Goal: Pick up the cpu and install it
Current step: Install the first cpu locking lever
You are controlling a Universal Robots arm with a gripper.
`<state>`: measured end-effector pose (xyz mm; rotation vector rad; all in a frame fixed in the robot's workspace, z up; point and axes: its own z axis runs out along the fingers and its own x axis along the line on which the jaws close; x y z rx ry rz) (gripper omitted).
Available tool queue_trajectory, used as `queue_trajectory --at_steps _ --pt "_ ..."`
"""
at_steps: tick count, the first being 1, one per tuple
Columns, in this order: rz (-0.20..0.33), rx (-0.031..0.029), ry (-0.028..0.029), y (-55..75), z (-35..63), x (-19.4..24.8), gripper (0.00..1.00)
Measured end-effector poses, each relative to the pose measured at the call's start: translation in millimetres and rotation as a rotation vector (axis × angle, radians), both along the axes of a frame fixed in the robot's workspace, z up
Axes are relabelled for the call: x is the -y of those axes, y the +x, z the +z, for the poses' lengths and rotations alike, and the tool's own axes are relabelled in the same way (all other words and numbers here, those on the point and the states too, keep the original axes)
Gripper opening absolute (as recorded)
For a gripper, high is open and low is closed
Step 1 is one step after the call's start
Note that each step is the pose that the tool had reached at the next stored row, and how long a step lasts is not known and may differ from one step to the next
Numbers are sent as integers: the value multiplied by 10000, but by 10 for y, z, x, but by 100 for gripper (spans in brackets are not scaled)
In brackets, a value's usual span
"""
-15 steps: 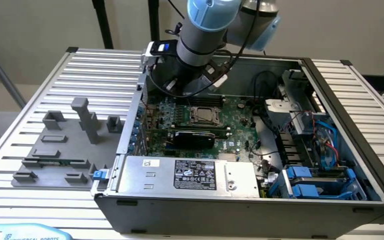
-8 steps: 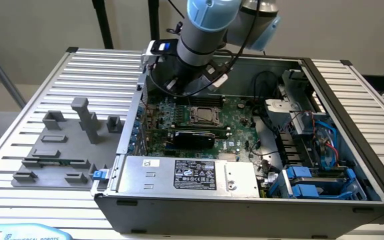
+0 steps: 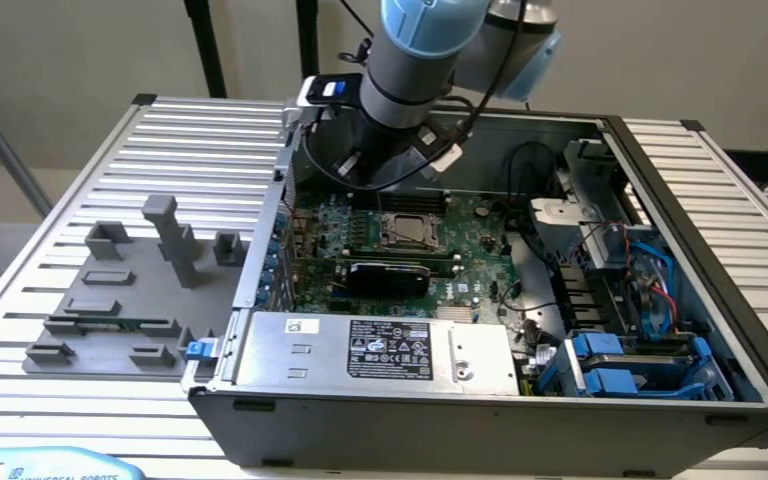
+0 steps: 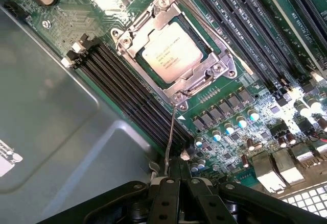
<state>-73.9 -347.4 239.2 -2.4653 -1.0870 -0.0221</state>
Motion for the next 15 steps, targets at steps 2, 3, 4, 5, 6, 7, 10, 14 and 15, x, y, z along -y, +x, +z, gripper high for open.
queue_trajectory --at_steps 2,3,4,5,6,7,10,14,15 --pt "-22 0 3 20 18 6 11" --pt "-31 0 3 31 27 8 11" --pt "-38 0 5 43 36 11 11" --pt "-44 0 8 57 43 14 11" --pt "-49 0 11 71 49 18 11" --pt "-54 1 16 86 50 22 11" --pt "-65 -1 23 140 51 35 11" --pt "-77 1 26 227 46 49 11" --pt "-80 1 27 250 43 52 11"
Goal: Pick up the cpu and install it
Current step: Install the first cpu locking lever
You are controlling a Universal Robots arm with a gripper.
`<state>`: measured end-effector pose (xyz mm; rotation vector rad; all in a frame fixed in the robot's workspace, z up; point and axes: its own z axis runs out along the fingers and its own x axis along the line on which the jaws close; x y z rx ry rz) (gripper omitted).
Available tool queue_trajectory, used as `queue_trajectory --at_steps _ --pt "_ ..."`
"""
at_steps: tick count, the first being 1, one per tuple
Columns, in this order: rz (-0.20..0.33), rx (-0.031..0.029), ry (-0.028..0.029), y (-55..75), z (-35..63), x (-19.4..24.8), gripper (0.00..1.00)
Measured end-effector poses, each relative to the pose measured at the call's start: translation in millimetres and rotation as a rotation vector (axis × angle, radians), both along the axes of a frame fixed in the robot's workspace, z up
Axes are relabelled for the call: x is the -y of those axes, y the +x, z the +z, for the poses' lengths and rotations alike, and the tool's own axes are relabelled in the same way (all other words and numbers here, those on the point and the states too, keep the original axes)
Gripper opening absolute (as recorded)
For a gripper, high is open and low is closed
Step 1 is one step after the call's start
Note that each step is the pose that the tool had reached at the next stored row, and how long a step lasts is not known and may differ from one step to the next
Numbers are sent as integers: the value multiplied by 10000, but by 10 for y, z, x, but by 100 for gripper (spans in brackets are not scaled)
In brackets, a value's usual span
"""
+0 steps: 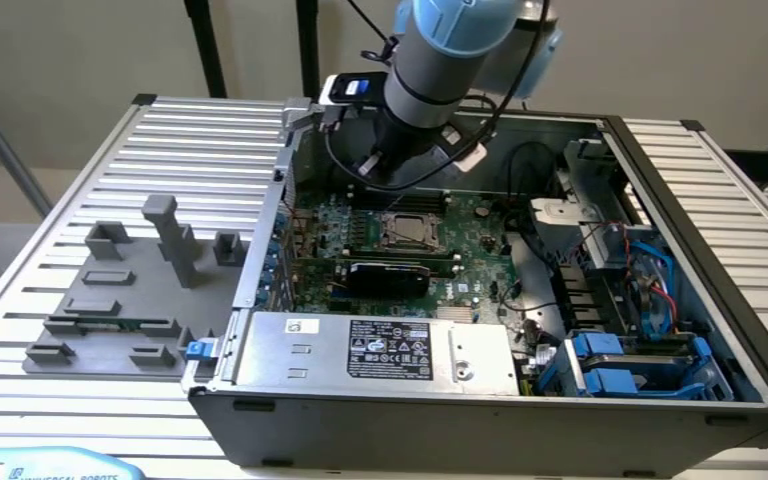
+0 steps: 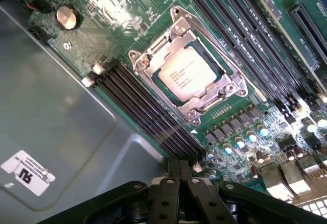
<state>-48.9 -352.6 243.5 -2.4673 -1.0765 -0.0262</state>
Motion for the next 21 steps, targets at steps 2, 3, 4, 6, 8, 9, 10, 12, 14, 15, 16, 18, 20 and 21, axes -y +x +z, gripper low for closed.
queue_trajectory --at_steps 2,3,4,6,8,9,10,12,14,15,16,18,20,21 --pt "-9 -1 -2 42 -10 7 11" --pt "-16 -1 -2 55 -17 13 11" --pt "-24 -2 -2 58 -24 17 11" --pt "-27 3 5 58 -39 25 11" --pt "-27 24 4 58 -71 28 11" --pt "-26 30 5 59 -90 27 11" --pt "-26 33 6 59 -108 28 11" --pt "-26 45 6 58 -146 27 11" --pt "-27 66 4 58 -182 27 11" --pt "-26 78 5 58 -200 26 11" --pt "-25 92 5 58 -218 25 11" --pt "-12 126 4 57 -251 20 11" --pt "17 139 2 57 -278 6 11" --pt "34 141 2 57 -290 -3 11"
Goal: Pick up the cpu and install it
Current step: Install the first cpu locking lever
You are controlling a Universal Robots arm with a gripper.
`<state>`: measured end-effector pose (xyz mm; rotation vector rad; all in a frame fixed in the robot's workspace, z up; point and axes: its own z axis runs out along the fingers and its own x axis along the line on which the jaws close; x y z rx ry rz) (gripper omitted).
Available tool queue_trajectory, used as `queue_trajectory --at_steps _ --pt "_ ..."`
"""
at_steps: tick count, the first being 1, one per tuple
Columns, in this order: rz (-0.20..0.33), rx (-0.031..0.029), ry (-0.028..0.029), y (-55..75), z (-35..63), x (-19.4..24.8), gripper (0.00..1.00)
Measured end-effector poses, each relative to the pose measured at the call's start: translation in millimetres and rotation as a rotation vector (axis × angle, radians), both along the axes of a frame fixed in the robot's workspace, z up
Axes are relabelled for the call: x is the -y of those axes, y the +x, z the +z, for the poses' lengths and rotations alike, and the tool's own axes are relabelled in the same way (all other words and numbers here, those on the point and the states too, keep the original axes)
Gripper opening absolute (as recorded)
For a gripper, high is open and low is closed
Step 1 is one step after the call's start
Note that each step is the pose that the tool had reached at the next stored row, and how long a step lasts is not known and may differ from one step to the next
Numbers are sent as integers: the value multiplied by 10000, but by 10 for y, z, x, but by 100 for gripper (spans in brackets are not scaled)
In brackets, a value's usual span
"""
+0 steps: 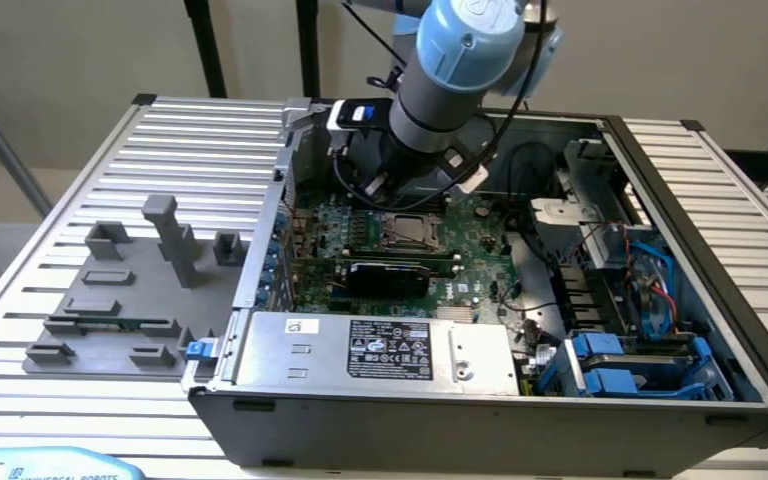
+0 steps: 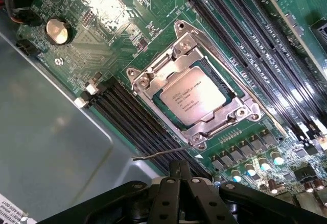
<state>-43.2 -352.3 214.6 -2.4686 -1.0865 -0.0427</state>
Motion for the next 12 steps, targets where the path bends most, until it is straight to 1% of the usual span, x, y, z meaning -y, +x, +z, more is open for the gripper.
queue_trajectory --at_steps 4,9,12 --pt "80 2 2 0 -30 -39 11" --pt "118 1 -2 0 -34 -42 11" --pt "118 16 -2 0 -53 -43 11"
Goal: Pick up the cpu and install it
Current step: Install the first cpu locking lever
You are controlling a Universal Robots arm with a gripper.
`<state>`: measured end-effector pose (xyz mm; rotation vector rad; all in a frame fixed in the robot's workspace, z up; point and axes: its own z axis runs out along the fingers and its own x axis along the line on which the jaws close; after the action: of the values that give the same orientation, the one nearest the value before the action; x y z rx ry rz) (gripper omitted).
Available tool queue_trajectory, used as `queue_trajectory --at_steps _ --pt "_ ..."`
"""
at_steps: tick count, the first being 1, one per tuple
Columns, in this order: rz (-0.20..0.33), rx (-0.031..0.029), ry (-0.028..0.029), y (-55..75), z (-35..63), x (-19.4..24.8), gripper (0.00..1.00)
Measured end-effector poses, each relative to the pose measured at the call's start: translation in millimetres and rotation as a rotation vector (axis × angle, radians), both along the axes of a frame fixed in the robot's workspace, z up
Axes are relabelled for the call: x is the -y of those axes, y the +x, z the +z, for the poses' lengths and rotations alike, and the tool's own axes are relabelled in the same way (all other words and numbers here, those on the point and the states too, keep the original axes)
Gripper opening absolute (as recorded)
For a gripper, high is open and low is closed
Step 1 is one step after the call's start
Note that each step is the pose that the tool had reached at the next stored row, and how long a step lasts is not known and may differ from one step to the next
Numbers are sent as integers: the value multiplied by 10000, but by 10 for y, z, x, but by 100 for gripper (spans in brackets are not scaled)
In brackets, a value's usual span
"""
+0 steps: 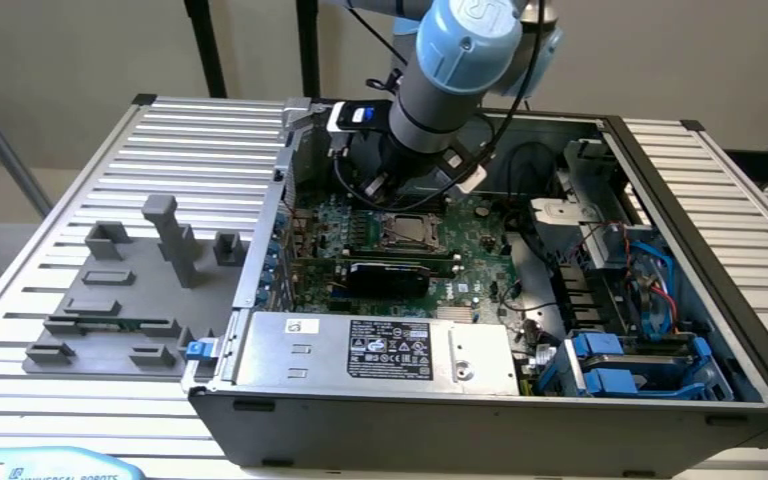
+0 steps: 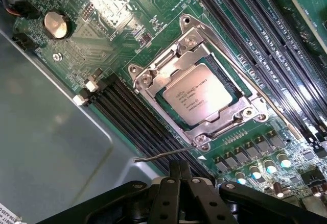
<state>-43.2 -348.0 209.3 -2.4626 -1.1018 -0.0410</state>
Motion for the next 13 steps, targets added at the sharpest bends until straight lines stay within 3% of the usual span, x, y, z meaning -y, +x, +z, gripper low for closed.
queue_trajectory --at_steps 6,13 --pt "0 46 -14 2 -62 0 11" --pt "0 47 -69 60 -86 0 11"
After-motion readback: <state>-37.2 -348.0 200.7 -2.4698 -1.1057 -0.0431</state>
